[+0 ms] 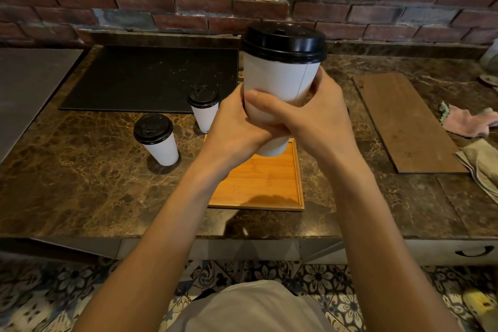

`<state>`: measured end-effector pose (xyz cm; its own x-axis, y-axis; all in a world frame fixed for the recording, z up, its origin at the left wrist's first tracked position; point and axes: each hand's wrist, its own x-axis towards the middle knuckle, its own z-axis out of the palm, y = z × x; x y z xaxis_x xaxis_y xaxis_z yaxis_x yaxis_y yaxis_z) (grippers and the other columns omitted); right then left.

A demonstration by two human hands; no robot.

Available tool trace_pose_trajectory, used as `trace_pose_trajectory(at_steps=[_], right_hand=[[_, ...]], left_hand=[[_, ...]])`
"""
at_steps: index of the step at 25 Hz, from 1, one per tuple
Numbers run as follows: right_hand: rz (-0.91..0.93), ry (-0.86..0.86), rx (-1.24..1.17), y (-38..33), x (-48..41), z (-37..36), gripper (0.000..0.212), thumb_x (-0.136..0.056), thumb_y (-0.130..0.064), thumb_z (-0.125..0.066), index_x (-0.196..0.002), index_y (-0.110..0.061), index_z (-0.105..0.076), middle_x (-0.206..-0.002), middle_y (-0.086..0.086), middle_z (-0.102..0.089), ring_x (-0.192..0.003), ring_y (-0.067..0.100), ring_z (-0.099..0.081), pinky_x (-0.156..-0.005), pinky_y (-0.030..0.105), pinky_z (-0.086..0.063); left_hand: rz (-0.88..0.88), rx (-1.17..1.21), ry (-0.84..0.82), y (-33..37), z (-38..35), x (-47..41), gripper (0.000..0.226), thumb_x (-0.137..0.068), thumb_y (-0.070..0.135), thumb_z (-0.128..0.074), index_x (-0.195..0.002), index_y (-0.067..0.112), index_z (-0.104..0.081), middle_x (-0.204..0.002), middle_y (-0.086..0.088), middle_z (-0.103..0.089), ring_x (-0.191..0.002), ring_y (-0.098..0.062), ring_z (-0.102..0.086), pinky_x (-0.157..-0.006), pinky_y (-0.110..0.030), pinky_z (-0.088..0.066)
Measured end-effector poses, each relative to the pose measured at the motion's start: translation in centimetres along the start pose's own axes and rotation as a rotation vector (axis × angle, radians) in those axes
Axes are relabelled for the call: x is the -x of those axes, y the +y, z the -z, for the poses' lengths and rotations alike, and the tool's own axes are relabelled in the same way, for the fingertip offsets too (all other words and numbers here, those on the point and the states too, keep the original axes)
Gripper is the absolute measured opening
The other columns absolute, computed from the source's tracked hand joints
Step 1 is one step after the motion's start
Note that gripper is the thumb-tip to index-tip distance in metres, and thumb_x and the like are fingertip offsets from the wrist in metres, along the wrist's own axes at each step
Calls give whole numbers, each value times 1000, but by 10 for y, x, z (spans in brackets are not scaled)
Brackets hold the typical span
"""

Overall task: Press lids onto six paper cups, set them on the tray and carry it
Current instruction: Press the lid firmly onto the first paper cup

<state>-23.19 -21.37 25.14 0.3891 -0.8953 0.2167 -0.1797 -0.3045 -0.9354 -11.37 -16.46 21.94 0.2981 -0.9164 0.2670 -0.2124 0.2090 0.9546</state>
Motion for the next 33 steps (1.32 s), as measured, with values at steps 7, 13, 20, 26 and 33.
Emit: trace_pose_trajectory(at_steps=[7, 13, 20, 26, 33], right_hand=[[43, -148, -105, -6, -4, 16, 67, -65, -37, -83, -123, -17, -58, -111, -6, -68, -101, 8, -66, -81, 32, -59], [53, -317, -261, -3, -5, 25, 61, -69, -29, -81, -123, -11, -59, -110, 0, -71, -103, 14, -69, -80, 24, -55], [40, -354, -292, 2, -4, 22, 55, -69, -34, -73, -118, -15, -60, -106, -3, -71, -101, 15, -69, -81, 26, -54], [33, -307, -175, -1, -6, 20, 48, -75, -30, -76, -119, -17, -61, -107, -4, -71, -99, 9, -69, -78, 22, -55], [41, -179, -95, -3, -4, 11, 60, -70, -39, -81, -123, -19, -60, -109, -9, -69, -98, 1, -66, -75, 21, -56]], left_hand=[[23, 64, -126, 12, 10, 2, 46, -61, 18, -83, -99, 31, -61, -90, 20, -71, -86, 1, -67, -67, -12, -51], [80, 197, -314, 22, 16, 5, 44, -66, 24, -78, -108, 28, -64, -103, 10, -71, -100, -11, -66, -79, -21, -53], [80, 242, -356, 18, 16, 6, 42, -69, 20, -76, -109, 29, -65, -108, 6, -70, -106, -16, -65, -85, -27, -53], [78, 207, -265, 13, 13, 5, 40, -68, 22, -77, -105, 26, -65, -101, 7, -72, -99, -13, -67, -78, -22, -53], [53, 85, -113, 10, 10, 3, 42, -54, 23, -83, -91, 31, -63, -83, 20, -71, -80, 1, -68, -65, -13, -50]])
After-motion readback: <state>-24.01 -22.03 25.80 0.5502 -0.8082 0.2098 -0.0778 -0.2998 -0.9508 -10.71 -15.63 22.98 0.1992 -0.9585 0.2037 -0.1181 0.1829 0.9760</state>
